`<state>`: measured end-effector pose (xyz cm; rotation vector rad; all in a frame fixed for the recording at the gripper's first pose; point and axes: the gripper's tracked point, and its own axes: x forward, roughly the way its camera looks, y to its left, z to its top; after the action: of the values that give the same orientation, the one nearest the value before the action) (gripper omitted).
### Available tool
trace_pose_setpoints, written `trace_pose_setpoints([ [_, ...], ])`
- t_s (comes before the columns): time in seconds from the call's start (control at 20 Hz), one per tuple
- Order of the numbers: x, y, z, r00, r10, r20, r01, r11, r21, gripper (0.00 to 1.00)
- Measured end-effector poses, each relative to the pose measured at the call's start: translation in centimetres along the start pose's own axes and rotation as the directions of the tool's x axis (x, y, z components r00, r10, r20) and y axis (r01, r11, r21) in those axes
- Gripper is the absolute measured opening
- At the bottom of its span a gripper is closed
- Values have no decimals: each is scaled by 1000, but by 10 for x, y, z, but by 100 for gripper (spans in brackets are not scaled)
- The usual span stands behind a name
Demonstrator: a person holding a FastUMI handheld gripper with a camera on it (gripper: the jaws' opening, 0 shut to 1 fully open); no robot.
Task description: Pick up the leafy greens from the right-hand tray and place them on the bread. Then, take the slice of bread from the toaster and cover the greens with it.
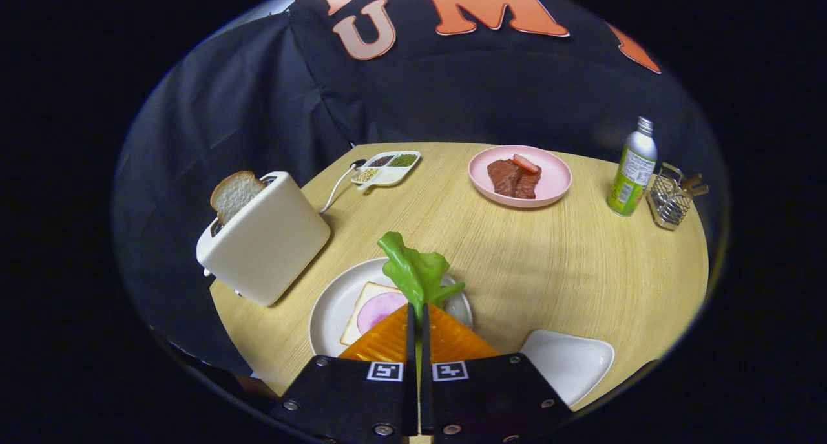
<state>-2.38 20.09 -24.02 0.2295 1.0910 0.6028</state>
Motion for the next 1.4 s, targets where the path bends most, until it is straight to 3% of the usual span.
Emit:
trace_pose_setpoints([
  [0.55, 36, 38, -20, 997, 24, -72, -27, 999, -43, 3],
  [0.75, 40, 48, -26, 995, 25, -95, -30, 998, -51, 8],
  [1.05, 35, 47, -18, 996, -42, -82, 34, 995, -99, 34],
  [1.2, 28, 54, -3, 997, -63, -43, 57, 992, -116, 55],
  [1.25, 25, 58, 5, 998, -65, -27, 61, 991, -122, 58],
  [1.4, 12, 80, 23, 999, -41, -10, 40, 997, -63, 74],
])
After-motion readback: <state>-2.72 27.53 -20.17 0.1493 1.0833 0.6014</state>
